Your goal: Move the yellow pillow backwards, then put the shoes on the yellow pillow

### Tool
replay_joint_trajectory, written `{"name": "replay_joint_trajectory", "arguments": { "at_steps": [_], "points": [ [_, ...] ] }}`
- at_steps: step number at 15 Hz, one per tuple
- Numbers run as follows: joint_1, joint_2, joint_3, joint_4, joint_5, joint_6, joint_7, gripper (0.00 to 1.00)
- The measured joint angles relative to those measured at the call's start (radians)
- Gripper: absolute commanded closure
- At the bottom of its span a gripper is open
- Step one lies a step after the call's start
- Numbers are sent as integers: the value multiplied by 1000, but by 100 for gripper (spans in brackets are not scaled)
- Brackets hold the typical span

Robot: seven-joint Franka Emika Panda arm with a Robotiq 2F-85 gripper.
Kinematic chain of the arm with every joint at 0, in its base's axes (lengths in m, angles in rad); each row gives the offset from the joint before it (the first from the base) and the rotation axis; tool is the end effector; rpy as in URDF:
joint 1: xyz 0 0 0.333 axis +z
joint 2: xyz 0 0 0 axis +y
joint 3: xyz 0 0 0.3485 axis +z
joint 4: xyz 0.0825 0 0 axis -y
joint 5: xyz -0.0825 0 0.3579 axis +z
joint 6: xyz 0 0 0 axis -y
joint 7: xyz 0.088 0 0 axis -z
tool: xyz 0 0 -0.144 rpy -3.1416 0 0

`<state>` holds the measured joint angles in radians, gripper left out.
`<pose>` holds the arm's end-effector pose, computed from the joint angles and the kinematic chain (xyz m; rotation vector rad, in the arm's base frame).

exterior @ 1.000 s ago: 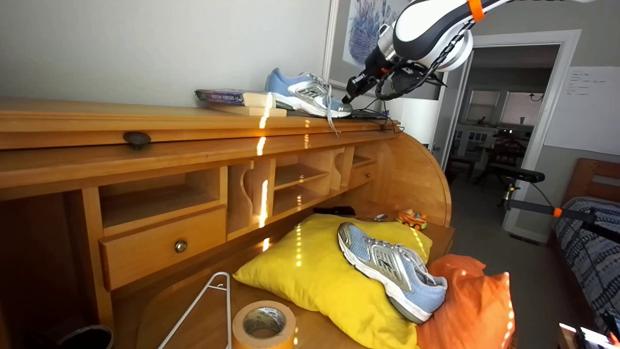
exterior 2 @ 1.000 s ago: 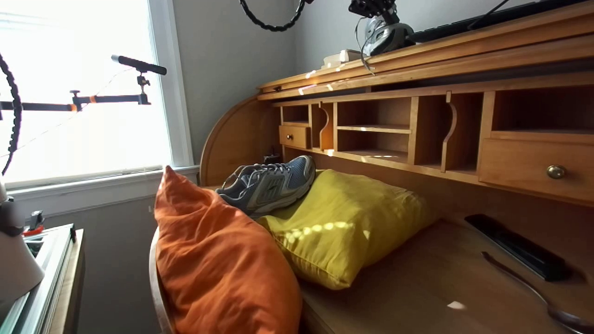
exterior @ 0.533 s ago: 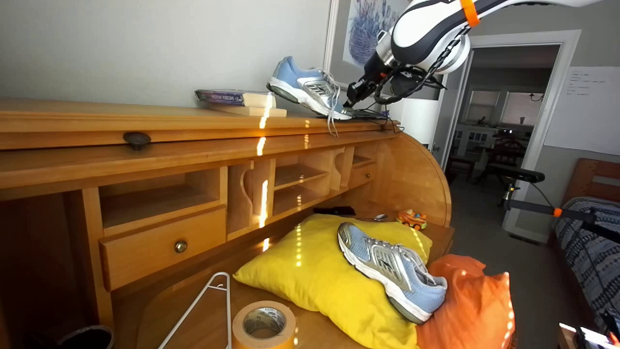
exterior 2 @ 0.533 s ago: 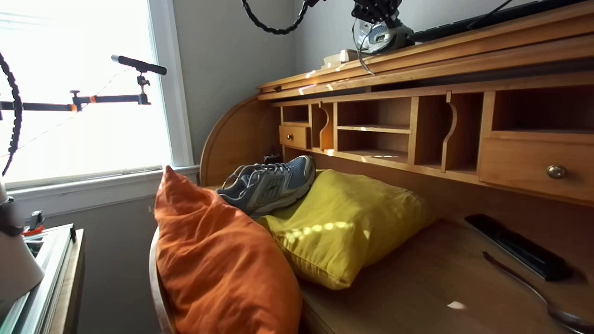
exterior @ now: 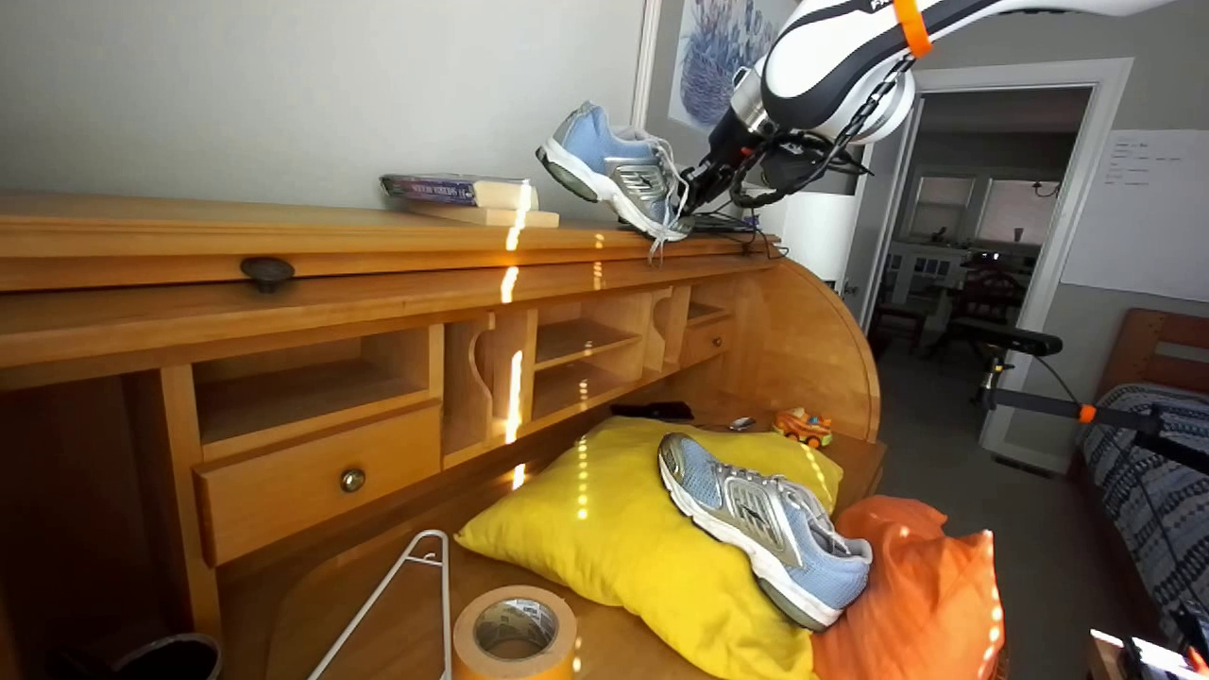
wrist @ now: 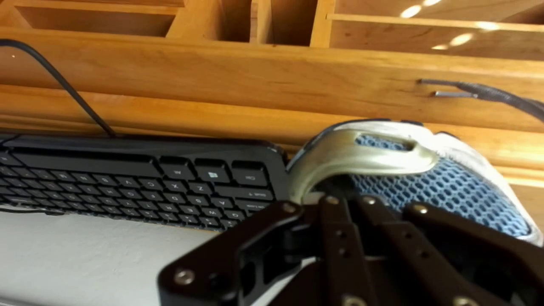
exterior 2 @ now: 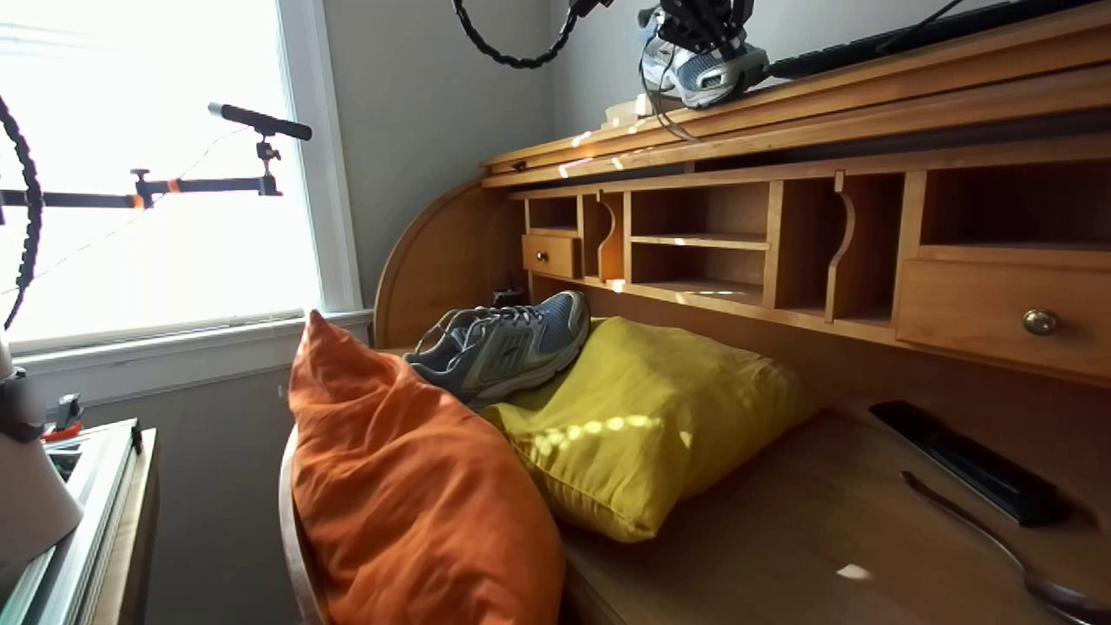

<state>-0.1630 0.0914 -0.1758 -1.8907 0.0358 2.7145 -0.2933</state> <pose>0.6013 -0.2084 0.5577 2.7476 -0.0901 1.0093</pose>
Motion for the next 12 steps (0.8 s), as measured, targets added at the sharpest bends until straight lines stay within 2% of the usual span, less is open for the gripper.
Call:
{"name": "replay_joint_trajectory", "arguments": {
  "at_steps": [8, 12],
  "points": [
    [-4, -1, 2, 2, -25, -15, 2, 100],
    [-2, -16, 10, -3, -50, -67, 7, 100]
  ]
}}
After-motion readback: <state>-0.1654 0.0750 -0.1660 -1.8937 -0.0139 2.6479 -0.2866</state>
